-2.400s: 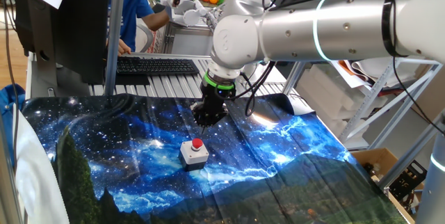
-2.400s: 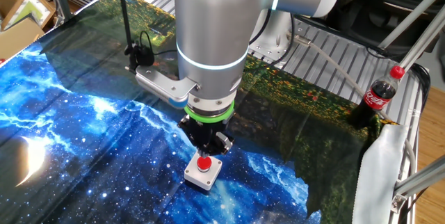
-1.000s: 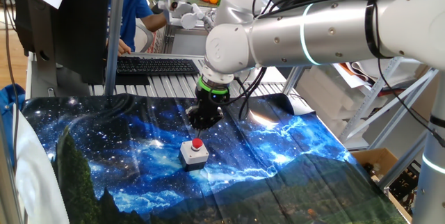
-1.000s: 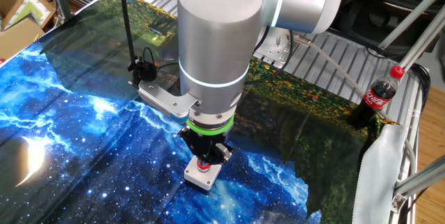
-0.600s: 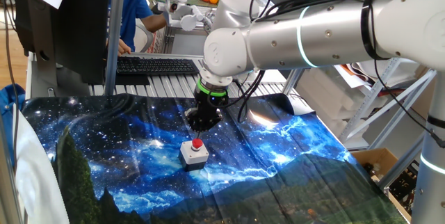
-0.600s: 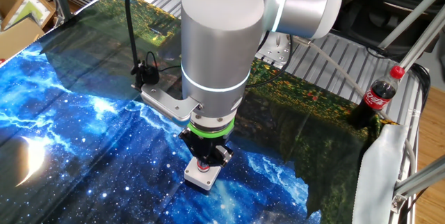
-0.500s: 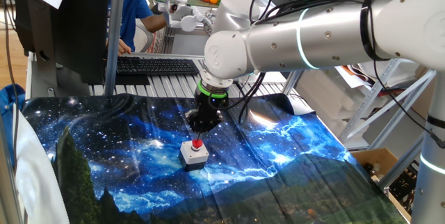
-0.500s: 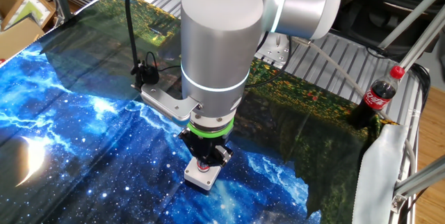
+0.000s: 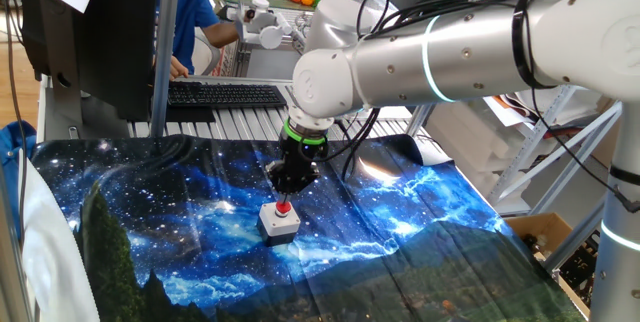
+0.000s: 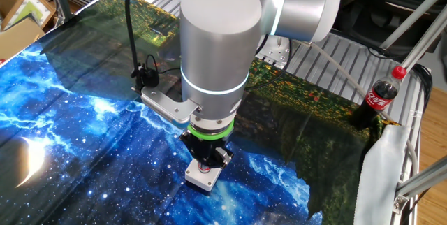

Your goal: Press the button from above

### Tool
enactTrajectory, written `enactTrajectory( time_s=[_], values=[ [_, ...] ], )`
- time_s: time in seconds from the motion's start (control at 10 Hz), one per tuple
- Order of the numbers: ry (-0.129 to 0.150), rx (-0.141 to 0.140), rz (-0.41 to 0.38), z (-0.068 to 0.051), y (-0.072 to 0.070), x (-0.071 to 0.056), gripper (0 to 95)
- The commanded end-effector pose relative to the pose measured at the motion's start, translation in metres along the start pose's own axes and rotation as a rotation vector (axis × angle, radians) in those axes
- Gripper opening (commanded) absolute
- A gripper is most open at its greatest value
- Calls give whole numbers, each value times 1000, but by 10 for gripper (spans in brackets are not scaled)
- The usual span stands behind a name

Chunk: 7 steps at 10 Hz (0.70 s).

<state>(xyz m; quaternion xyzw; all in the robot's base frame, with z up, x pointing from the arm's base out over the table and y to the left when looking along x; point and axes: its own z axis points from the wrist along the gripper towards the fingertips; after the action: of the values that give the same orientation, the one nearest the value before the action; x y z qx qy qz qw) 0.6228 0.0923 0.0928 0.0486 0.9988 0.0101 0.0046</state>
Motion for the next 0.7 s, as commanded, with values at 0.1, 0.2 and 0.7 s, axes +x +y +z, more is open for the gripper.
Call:
enactTrajectory(
  time_s=[0.1, 0.2, 0.7],
  values=[
    [16, 5, 2, -6, 1, -1, 0],
    [30, 8, 1, -16, 1, 0, 0],
    [57, 12, -16, -63, -7, -5, 0]
  ],
)
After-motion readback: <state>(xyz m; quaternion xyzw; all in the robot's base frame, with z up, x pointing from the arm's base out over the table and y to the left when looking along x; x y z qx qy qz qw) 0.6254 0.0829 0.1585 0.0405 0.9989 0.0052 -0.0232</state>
